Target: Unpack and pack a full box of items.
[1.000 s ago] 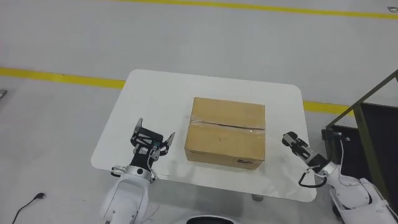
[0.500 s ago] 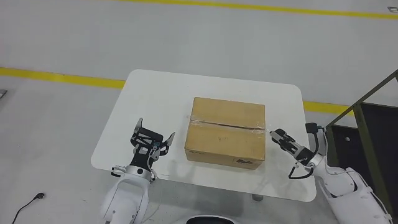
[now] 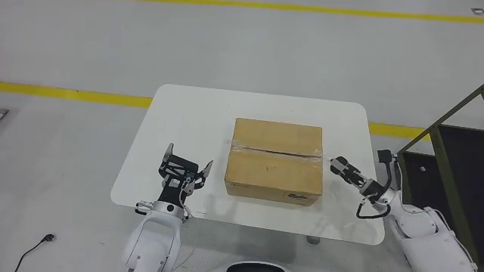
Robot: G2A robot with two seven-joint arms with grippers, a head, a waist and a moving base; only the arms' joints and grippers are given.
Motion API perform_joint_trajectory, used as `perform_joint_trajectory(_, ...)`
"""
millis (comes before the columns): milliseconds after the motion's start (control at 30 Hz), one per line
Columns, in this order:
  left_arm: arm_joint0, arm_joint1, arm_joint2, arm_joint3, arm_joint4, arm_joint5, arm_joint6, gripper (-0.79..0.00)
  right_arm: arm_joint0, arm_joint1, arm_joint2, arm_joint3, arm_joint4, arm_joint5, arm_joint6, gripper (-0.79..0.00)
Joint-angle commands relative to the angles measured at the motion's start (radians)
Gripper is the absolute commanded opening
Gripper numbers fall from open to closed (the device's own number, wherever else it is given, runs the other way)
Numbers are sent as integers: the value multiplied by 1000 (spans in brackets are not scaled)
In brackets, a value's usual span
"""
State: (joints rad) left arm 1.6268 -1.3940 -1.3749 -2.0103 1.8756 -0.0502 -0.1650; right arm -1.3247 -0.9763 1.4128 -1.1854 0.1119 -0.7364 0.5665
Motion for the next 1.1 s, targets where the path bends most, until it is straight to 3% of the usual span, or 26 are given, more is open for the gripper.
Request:
perform_joint_trajectory(0,0,0,0,0,0,0,0,0,-1,2,8,9,30,-10,21,-434)
perform_joint_trajectory(300,0,0,0,0,0,0,0,0,16,2,10,44,126,3,98,-428)
perform_joint_trajectory(600,0,0,0,0,0,0,0,0,68,-9,-32,70,127,39,127,-428)
perform_joint_trajectory(733,0,0,0,0,0,0,0,0,91,-15,-50,84,125,45,130,-545)
perform_joint_trajectory(800,0,0,0,0,0,0,0,0,99,-17,-55,87,122,46,133,-659)
perform_joint_trajectory(833,0,0,0,0,0,0,0,0,102,-17,-57,88,118,47,135,-785)
perform_joint_trajectory(1067,0,0,0,0,0,0,0,0,85,-10,-29,28,65,55,120,-785)
